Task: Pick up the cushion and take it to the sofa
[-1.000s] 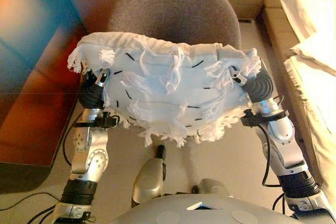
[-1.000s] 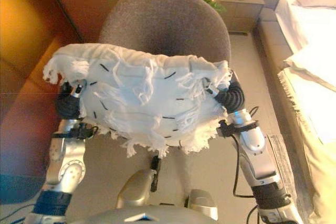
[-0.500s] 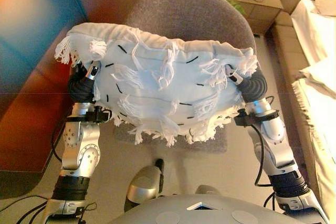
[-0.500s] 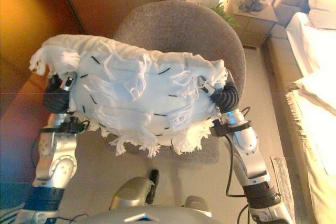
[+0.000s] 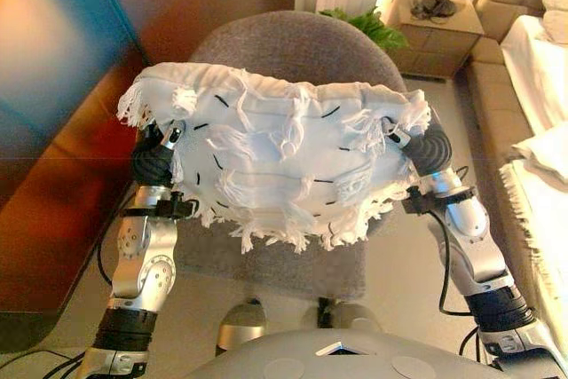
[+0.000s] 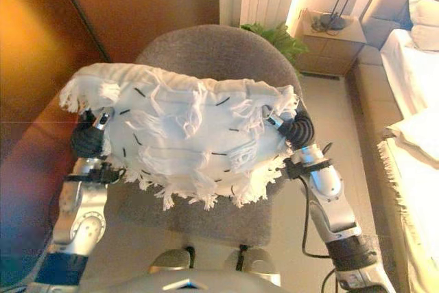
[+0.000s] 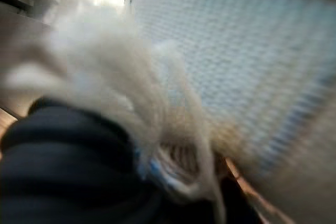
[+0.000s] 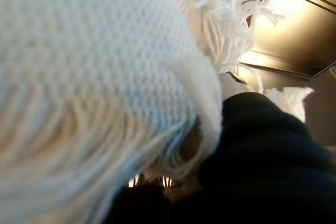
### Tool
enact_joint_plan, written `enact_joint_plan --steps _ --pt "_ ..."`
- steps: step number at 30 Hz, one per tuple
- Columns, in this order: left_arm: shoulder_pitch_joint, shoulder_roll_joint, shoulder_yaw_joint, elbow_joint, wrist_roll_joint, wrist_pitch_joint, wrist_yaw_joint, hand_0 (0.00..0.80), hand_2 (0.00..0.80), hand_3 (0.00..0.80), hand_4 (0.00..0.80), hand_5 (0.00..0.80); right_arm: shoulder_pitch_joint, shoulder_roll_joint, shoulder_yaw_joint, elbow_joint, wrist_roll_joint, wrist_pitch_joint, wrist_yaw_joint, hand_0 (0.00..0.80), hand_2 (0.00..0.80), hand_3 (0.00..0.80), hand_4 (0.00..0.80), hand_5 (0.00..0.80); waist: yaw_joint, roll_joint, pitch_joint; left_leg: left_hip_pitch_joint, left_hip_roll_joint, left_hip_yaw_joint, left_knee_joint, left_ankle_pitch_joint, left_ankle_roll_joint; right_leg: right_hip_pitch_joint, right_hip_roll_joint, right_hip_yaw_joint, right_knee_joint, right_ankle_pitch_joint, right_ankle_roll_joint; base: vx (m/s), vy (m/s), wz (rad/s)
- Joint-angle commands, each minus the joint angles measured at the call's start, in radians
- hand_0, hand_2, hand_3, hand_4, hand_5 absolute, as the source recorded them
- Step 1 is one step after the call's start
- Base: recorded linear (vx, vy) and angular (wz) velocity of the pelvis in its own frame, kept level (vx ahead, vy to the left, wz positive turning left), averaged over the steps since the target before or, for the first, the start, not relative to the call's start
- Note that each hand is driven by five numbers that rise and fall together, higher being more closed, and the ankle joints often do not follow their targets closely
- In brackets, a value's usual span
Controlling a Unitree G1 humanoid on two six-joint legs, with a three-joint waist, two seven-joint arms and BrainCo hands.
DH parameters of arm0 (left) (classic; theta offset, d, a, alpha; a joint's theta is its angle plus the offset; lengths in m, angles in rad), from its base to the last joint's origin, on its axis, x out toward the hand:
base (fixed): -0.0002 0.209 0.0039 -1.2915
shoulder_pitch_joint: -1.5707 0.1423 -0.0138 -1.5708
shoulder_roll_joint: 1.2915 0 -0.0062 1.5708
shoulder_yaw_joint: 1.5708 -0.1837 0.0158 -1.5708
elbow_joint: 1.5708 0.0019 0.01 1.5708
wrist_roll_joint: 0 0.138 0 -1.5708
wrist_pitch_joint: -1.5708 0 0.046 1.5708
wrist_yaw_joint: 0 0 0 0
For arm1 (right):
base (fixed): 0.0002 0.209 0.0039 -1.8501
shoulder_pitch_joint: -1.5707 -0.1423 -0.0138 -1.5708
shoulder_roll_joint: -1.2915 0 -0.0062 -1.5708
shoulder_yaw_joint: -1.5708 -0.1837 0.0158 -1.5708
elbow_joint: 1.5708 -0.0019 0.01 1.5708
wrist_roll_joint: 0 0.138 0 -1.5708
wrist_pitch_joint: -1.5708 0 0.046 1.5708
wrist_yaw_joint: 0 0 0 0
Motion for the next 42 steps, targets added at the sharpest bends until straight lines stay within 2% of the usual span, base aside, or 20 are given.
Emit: enact_joint_plan --steps 1,4,8,14,21,24,28,32,42 --pt "-0.049 -0.02 -0.01 -0.09 -0.032 -0.068 -0.076 0.8 0.8 0.8 0.8 0.8 -0.046 0.028 0.005 -0.058 0.007 -0.047 -0.002 0.8 0.8 0.8 0.8 0.8 -0.002 0.003 -0.034 -0.052 0.009 0.081 -0.105 0.142 -0.01 0.058 -0.03 -0.052 -0.028 -0.033 0.065 0.189 -0.009 0.06" --pt "-0.07 -0.034 -0.038 -0.075 -0.004 -0.066 -0.051 0.8 0.8 0.8 0.8 0.8 -0.076 0.028 0.025 -0.025 -0.011 -0.035 -0.026 0.8 0.8 0.8 0.8 0.8 0.009 0.013 -0.039 -0.015 -0.009 0.072 -0.247 0.121 -0.009 0.084 -0.03 -0.052 -0.056 -0.051 0.073 0.167 0.033 0.01" --pt "-0.129 -0.042 -0.082 -0.008 0.004 -0.015 0.012 0.8 0.8 0.8 0.8 0.8 -0.096 0.02 0.026 0.022 -0.005 0.029 -0.058 0.8 0.8 0.8 0.8 0.8 -0.014 0.018 -0.082 0.076 -0.005 0.09 -0.398 0.089 -0.001 0.1 -0.029 -0.061 -0.096 -0.044 0.08 0.189 0.073 -0.01" --pt "-0.168 -0.074 -0.134 0.129 0.05 0.029 0.035 0.8 0.8 0.8 0.8 0.8 -0.088 0.06 0.05 0.14 -0.01 0.073 -0.068 0.8 0.8 0.8 0.8 0.8 -0.028 0.028 -0.119 0.134 0.008 0.119 -0.487 0.072 0.001 0.11 -0.031 -0.064 -0.121 -0.037 0.088 0.207 0.048 0.16" --pt "-0.242 -0.094 -0.189 0.271 0.109 0.042 0.064 0.8 0.8 0.8 0.8 0.8 -0.145 0.102 0.094 0.301 -0.029 0.105 -0.081 0.8 0.8 0.8 0.8 0.8 -0.026 0.028 -0.105 0.133 0.008 0.135 -0.504 0.073 0.004 0.087 -0.042 -0.067 -0.121 -0.024 0.103 0.123 0.06 0.03" --pt "-0.353 -0.105 -0.23 0.385 0.138 0.016 0.092 0.8 0.8 0.8 0.8 0.8 -0.263 0.121 0.126 0.408 -0.02 0.105 -0.119 0.8 0.8 0.8 0.8 0.8 -0.024 0.023 -0.08 0.09 0.007 0.135 -0.491 0.071 0.005 0.04 -0.047 -0.064 -0.121 -0.011 0.11 -0.064 0.028 -0.02" --pt "-0.579 -0.13 -0.285 0.575 0.158 -0.008 0.162 0.8 0.8 0.8 0.8 0.8 -0.507 0.153 0.18 0.559 0.014 0.126 -0.207 0.8 0.8 0.8 0.8 0.8 -0.033 0.013 -0.009 0.008 0.005 0.129 -0.476 0.072 0.009 -0.059 -0.052 -0.049 -0.097 0.0 0.122 -0.237 -0.001 -0.04" --pt "-0.782 -0.133 -0.312 0.767 0.131 -0.019 0.167 0.8 0.8 0.8 0.8 0.8 -0.702 0.163 0.222 0.705 0.069 0.141 -0.292 0.8 0.8 0.8 0.8 0.8 -0.049 -0.002 0.059 -0.065 0.001 0.123 -0.452 0.069 0.009 -0.141 -0.054 -0.03 -0.065 0.007 0.131 -0.204 -0.041 -0.02" --pt "-1.131 -0.118 -0.359 1.066 0.147 -0.022 0.278 0.8 0.8 0.8 0.8 0.8 -1.067 0.111 0.291 1.043 0.048 0.13 -0.312 0.8 0.8 0.8 0.8 0.8 -0.081 -0.006 0.178 -0.27 0.005 0.122 -0.371 0.091 -0.004 -0.352 -0.067 0.014 0.008 0.039 0.145 -0.141 0.027 -0.03"
